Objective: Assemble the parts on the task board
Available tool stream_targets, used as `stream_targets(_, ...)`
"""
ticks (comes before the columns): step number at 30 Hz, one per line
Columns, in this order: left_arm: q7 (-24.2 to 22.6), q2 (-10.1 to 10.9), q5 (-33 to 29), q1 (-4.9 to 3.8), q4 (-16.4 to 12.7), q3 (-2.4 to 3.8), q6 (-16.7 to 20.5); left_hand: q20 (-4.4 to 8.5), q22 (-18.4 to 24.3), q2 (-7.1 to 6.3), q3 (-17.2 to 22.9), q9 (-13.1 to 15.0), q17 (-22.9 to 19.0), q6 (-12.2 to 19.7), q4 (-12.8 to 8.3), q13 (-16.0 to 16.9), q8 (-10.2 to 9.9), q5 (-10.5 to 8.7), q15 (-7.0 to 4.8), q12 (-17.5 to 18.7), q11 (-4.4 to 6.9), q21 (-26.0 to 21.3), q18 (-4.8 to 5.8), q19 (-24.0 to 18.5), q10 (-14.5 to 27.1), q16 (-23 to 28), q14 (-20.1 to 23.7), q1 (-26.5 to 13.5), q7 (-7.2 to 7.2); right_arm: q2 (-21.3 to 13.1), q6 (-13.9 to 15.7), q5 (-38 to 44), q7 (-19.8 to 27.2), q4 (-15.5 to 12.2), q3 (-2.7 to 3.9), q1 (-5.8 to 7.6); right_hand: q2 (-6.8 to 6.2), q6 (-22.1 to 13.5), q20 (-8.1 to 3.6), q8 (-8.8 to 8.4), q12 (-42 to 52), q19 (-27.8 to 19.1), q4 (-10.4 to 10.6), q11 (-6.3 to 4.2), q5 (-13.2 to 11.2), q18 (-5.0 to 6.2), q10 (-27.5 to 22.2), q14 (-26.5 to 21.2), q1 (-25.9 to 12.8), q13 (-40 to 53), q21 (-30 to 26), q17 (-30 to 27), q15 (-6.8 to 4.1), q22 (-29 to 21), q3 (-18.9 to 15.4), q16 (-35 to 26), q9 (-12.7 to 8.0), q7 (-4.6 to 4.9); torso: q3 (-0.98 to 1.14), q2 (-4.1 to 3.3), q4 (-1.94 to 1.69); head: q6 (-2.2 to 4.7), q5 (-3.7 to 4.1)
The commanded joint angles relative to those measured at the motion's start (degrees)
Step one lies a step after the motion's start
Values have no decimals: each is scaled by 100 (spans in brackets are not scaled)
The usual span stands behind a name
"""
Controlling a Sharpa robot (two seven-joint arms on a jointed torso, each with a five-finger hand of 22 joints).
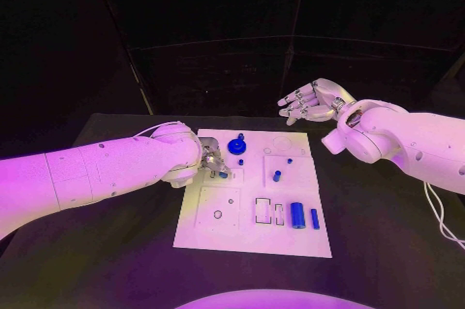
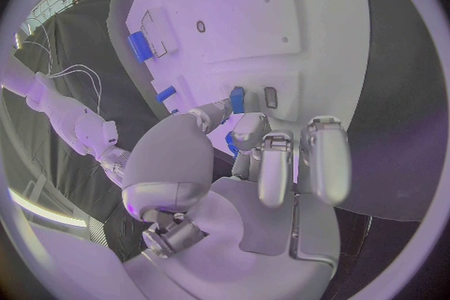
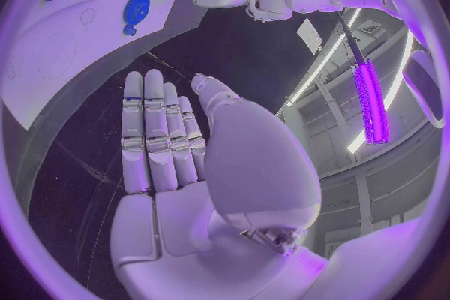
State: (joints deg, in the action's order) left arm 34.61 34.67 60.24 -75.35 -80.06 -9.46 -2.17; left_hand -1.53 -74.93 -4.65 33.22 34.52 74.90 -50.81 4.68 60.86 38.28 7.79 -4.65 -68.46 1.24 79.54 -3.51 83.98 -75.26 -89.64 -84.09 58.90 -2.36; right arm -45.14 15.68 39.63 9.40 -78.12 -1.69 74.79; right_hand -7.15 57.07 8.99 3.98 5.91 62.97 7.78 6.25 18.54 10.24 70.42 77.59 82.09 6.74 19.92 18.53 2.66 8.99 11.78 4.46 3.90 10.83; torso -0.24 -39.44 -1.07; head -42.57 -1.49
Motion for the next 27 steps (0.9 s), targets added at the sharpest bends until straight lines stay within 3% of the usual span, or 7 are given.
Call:
stream_targets(1, 30, -43, -45, 30, 15, -20, -173, 35, -93, 7, -145, 4, 1510, -56, 36, 14, 31, -23, -46, -28, 48, 36, 40, 139, -17, -36, -591, -86, 2, 10, -28, -10, 33, -1, 4, 13, 12, -48, -8, -6, -34, 33, 25, 21, 21, 21, -1, -5, -51, -5, -30, -9, 19, -5, 4, -21, -5, 8, -2, -2, -4, -6, 2)
stream_targets(22, 59, -125, -45, 29, 130, -19, -161, 60, -198, 83, -968, 43, 1510, -129, 308, 92, 55, -27, -67, -98, 67, 95, 60, 174, -70, -36, -591, -225, 24, 17, -6, -10, 41, -6, 4, 13, 9, -63, 3, -9, -46, 31, 38, 33, 16, 19, -17, -17, -82, -22, -66, -21, 31, -28, 1, -42, -6, 18, -5, -1, -6, -22, 22)
stream_targets(27, 53, -112, -44, 29, 153, -18, -102, 57, -203, -22, -1461, 51, 1510, -142, 509, 98, 51, -53, -61, -107, 62, 91, 60, 175, -70, -36, -591, -409, 20, 19, -5, -10, 42, -1, 4, 13, 7, -70, 7, -10, -50, 30, 43, 37, 11, 18, -22, -21, -95, -27, -79, -25, 35, -36, -2, -48, -6, 20, -8, 0, -7, -17, 25)
